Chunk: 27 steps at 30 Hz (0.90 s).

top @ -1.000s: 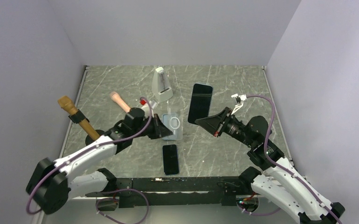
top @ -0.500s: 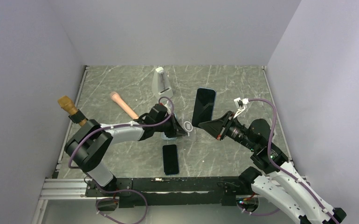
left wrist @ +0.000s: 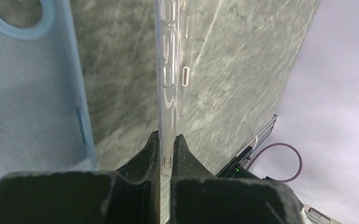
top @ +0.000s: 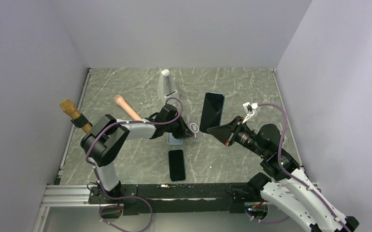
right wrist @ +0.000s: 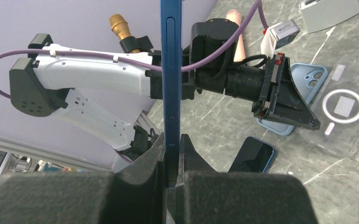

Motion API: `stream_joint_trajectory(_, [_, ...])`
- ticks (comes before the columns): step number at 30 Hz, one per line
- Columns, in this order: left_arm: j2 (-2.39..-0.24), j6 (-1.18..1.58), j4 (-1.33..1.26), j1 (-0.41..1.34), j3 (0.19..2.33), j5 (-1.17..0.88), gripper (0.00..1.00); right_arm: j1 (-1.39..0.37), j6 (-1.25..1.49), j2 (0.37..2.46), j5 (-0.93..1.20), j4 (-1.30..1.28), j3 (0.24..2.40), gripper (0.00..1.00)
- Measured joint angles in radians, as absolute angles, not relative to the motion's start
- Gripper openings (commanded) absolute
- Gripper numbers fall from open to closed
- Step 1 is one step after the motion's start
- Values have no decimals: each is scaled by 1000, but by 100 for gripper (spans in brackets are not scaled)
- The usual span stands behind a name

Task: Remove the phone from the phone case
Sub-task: Place the phone case at the center of the board.

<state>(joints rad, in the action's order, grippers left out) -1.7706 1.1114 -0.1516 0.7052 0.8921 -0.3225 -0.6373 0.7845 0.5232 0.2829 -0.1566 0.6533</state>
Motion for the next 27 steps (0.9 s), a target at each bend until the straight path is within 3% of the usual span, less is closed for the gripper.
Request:
stream_joint_trajectory(10, [-1810,1082,-140,666,918,-347,3,-637,785,535,271,-165,642,0])
stream_joint_trajectory(18, [-1811,1050,-114,666,928,-349,27,-637,786,550,272,-164,634,0])
stream_joint_trajectory(27, [-1788,1020,-78,666,928,-331,46,-637,785,549,273,-170,632,0])
